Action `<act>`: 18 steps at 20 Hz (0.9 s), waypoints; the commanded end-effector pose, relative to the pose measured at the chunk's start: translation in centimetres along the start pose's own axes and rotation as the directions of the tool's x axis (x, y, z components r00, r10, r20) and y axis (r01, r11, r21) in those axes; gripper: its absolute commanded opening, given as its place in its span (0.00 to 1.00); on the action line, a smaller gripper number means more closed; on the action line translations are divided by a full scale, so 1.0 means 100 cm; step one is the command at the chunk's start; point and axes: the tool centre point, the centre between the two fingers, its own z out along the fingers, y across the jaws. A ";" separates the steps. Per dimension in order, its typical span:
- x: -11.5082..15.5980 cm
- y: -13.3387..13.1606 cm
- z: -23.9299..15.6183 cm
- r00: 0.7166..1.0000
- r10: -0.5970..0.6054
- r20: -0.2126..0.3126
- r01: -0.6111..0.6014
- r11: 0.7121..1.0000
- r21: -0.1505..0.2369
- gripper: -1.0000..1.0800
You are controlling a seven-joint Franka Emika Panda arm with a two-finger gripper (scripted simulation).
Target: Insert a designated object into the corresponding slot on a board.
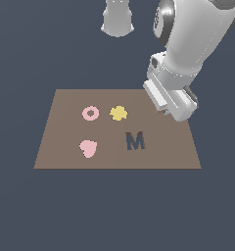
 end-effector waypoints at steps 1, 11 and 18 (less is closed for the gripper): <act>-0.004 0.003 0.000 0.999 0.042 0.000 -0.042 0.999 0.001 0.00; -0.011 0.008 -0.001 0.994 0.110 0.000 -0.110 0.994 0.000 0.00; -0.010 0.006 -0.001 0.995 0.096 0.000 -0.096 0.995 0.000 0.00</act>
